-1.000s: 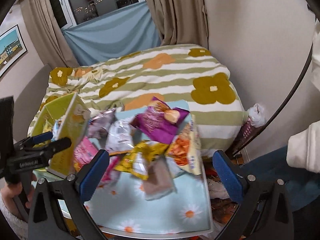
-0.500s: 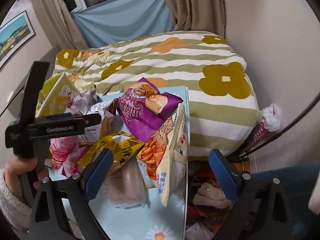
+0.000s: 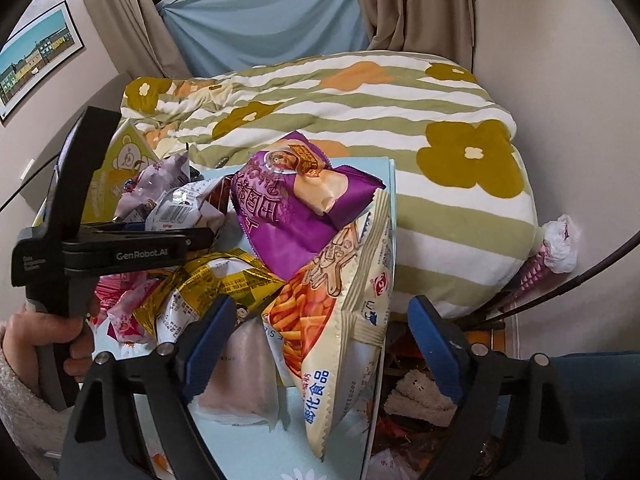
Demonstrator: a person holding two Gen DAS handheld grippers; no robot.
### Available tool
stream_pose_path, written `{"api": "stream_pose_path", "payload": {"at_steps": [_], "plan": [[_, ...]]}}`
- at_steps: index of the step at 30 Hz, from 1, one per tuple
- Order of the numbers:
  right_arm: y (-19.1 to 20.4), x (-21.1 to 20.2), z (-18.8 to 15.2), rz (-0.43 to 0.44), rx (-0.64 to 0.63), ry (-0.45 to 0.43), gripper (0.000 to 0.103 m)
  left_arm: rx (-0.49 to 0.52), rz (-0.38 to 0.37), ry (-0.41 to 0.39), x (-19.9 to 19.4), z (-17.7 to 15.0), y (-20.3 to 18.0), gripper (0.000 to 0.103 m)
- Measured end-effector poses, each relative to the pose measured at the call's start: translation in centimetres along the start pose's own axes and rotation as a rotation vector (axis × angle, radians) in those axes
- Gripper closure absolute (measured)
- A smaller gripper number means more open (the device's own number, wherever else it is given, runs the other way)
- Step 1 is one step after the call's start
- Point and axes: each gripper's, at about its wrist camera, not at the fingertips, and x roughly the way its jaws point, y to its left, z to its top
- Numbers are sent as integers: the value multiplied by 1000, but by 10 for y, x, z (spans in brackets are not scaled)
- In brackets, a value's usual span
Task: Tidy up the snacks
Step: 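Grasp the white barcode snack bag with the left gripper while the right grasps the orange stick snack bag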
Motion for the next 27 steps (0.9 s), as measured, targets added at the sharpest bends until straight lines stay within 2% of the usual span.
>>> {"api": "stream_pose_path", "payload": {"at_steps": [6,14,19,25,26,27], "plan": [[1,7,3,-6,-18,9,28,17,-8,-8,-10,-8,2,43],[5,17,2,-22,-43,16,30,67,29,-45,-28,-16,-4,43],[5,23,2,-25,-58,23,34,75,47,-65,-40,-20,-4,43],[8,20,0,-25,-69,25,43,74,47,-87,-55,-27,-2,43],[9,19,-1,-27,-72,27,46,73,47,-92,-58,-28,-3,43],[9,17,-2,-33,-76,27,56,73,47,-97,-61,-29,-3,43]]}}
